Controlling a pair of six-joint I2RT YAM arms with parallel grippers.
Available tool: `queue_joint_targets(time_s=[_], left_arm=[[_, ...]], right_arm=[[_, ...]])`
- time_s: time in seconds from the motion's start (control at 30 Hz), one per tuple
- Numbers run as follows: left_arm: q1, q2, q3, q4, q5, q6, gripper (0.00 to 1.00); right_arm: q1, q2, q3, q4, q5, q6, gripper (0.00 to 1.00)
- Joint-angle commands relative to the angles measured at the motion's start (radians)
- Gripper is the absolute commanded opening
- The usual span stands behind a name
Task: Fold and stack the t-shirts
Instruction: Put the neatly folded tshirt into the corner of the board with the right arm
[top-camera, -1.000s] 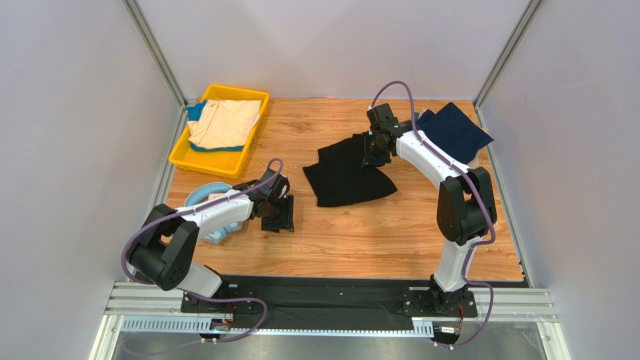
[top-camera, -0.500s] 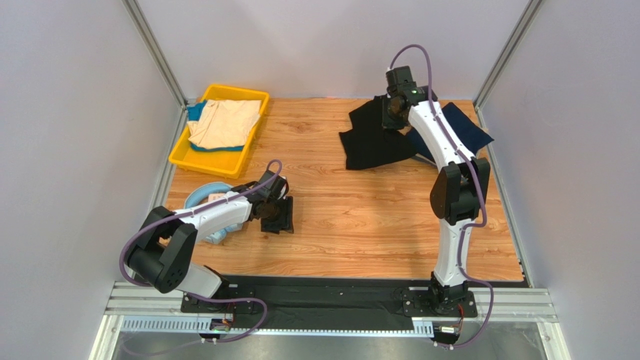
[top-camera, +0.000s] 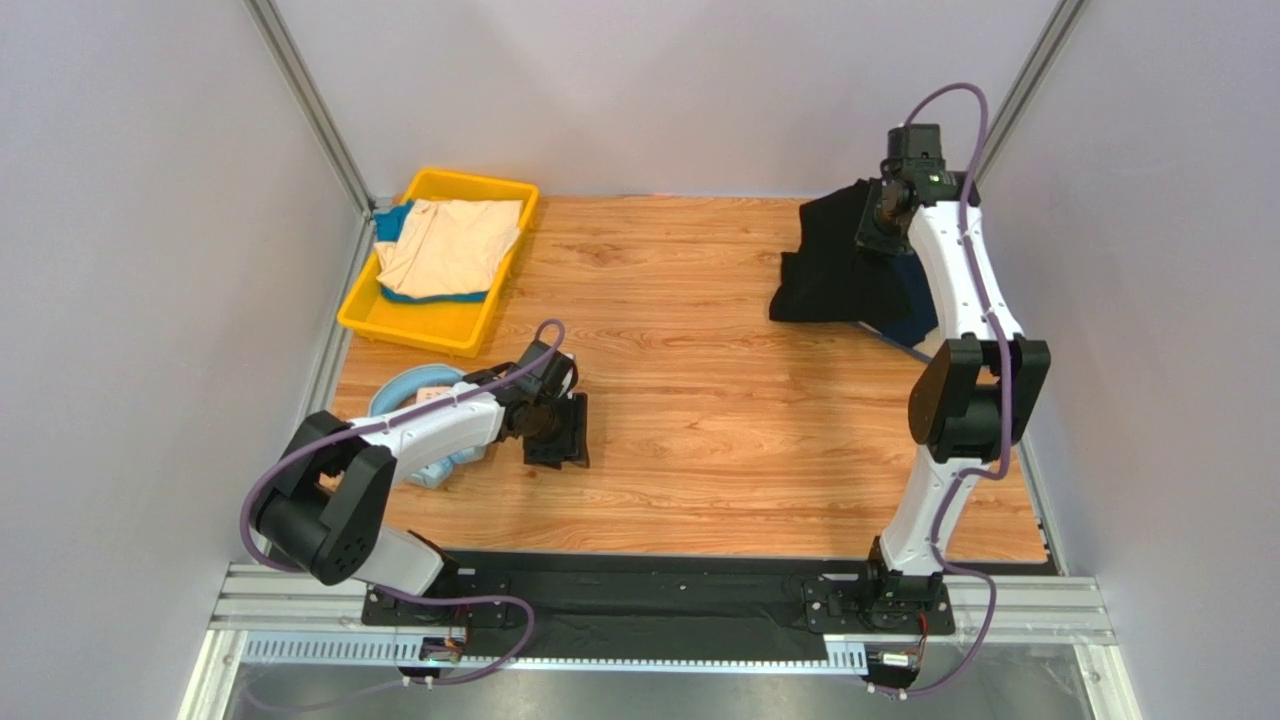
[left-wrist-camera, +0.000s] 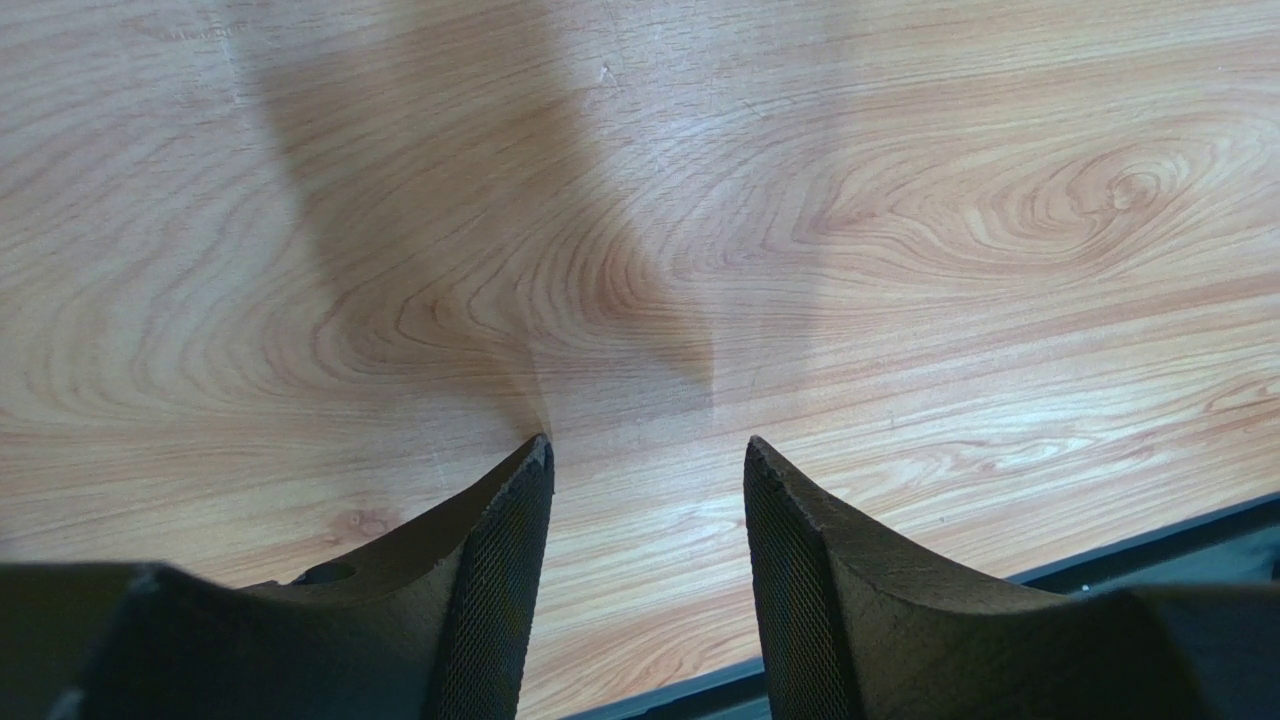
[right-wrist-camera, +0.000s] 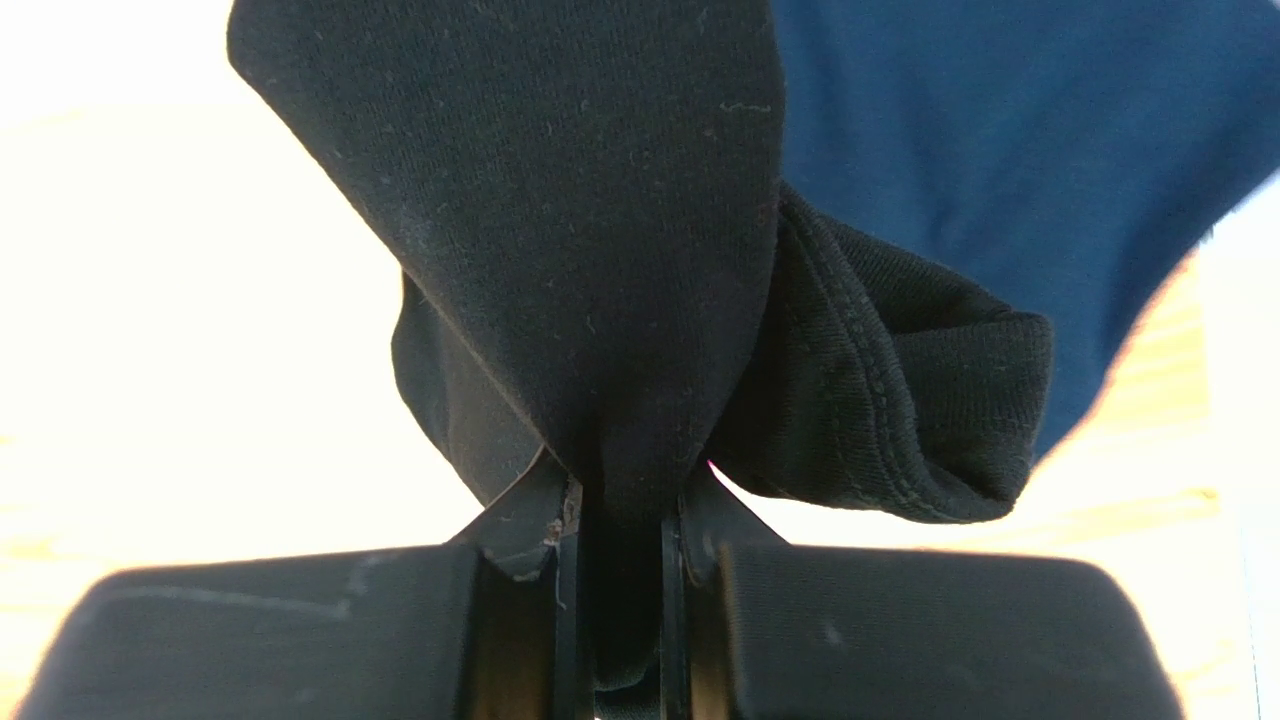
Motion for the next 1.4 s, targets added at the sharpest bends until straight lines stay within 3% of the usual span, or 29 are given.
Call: queue_joint_targets(time_s=[0.0,0.63,0.93,1.1,1.23,1.33,1.37], left_arm=[[0.001,0.030,0.004,0.005,0.012,0.012,0.57],[0.001,0.010,0.019,-0.001,0.042,0.014,0.56],[0.001,0.009,0.011,-0.015,0.040,0.017,0.56],[0.001,-0.005,0.002,-0.024,0.032,0.021,0.56],[0.001,0.006,0.014,-0.033,0.038,0.031,0.56],[0.003,0.009,0.022,-0.038,0.043,0.034,0.55],[0.001,0.010,0.022,-0.036,0.043,0.034,0.55]], right_arm=[[-0.030,-0.142,0.019,0.065,-0.034,0.014,0.00],[-0.220,-0.150,-0.109,0.111,-0.036,0.139,0.00],[-0.269,0.042,0.038,0.059,-0.149,0.154,0.00],[-0.271,0.064,0.058,0.042,-0.087,0.166,0.00],[-0.277,0.086,0.110,-0.007,-0.067,0.165,0.49],[-0.275,0.056,0.079,-0.035,-0.009,0.175,0.50],[-0.277,0.016,0.059,-0.033,0.007,0.179,0.55]])
